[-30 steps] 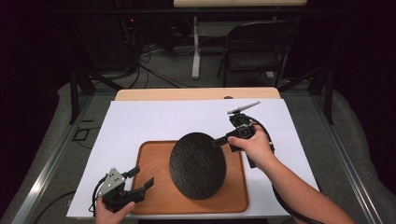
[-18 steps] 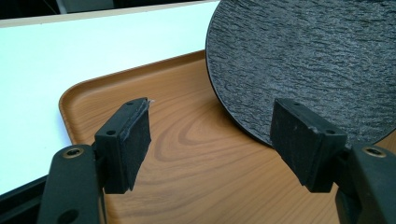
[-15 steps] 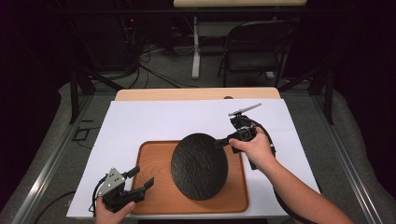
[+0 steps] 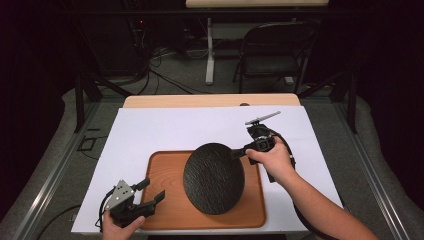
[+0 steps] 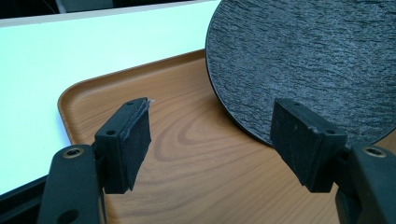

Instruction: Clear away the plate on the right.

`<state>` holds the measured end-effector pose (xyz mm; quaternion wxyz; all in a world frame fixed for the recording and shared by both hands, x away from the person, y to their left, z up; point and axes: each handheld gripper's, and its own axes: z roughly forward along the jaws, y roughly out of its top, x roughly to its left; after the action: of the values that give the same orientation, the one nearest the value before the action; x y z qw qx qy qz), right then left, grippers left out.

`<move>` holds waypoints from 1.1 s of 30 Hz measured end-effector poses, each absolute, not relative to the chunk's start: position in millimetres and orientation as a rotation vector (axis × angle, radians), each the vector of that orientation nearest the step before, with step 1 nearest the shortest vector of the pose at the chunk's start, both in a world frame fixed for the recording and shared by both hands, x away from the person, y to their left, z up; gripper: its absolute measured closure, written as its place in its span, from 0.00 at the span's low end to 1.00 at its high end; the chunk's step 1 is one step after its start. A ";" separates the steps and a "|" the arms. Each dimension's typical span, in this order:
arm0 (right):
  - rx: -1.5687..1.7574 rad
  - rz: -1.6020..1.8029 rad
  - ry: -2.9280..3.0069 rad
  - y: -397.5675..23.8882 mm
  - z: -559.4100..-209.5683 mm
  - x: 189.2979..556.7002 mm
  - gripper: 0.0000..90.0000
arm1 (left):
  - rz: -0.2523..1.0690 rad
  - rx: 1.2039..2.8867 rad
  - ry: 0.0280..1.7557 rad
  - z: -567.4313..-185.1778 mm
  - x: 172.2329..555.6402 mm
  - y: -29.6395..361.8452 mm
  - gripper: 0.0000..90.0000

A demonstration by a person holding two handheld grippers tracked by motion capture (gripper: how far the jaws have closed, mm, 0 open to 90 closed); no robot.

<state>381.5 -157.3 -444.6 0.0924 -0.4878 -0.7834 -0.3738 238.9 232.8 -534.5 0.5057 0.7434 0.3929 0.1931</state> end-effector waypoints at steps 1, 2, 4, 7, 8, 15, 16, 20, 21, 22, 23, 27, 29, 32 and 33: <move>-1.449 -1.110 -2.329 -157.2 -444.6 381.3 0.96 | 0.466 1.793 0.948 -534.5 238.8 232.8 0.32; -1.446 -1.110 -2.334 -157.2 -444.7 381.3 0.96 | 0.465 1.793 0.948 -534.4 238.8 232.8 0.32; -1.450 -1.108 -2.335 -157.3 -444.9 381.2 0.96 | 0.466 1.794 0.947 -534.5 238.9 232.9 0.32; -1.453 -1.102 -2.337 -158.1 -446.0 381.6 0.97 | 0.469 1.798 0.949 -534.6 238.7 232.5 0.32; -1.451 -1.108 -2.339 -158.8 -447.2 382.0 0.97 | 0.469 1.798 0.949 -534.6 238.7 232.5 0.32; -1.465 -1.086 -2.346 -161.2 -450.0 382.2 0.97 | 0.468 1.799 0.952 -534.8 239.3 232.3 0.32; -1.465 -1.086 -2.346 -161.2 -450.0 382.2 0.97 | 0.468 1.799 0.952 -534.8 239.3 232.2 0.32; -1.470 -1.081 -2.346 -162.5 -451.7 382.2 0.97 | 0.469 1.800 0.951 -534.8 239.4 232.3 0.32; -1.470 -1.076 -2.348 -163.1 -451.9 382.3 0.97 | 0.469 1.800 0.951 -534.8 239.4 232.3 0.32; -1.477 -1.077 -2.340 -163.4 -452.6 382.2 0.97 | 0.468 1.800 0.952 -534.8 239.3 232.2 0.32; -1.476 -1.081 -2.343 -163.9 -453.5 382.5 0.96 | 0.469 1.800 0.951 -534.9 239.3 232.2 0.32; -1.483 -1.074 -2.352 -165.8 -456.6 382.7 0.96 | 0.468 1.797 0.952 -534.8 239.1 232.3 0.32; -1.496 -1.060 -2.342 -167.9 -459.0 382.7 0.96 | 0.469 1.799 0.952 -534.8 239.1 232.3 0.32; -1.501 -1.057 -2.337 -169.7 -461.2 382.8 0.95 | 0.469 1.802 0.950 -534.8 239.2 232.3 0.32; -1.501 -1.057 -2.337 -169.7 -461.2 382.8 0.95 | 0.469 1.802 0.950 -534.8 239.2 232.3 0.32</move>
<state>382.8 -169.7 -461.2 0.0847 -0.5032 -0.7836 -0.3543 239.2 232.3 -534.8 0.5018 0.7455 0.3933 0.1940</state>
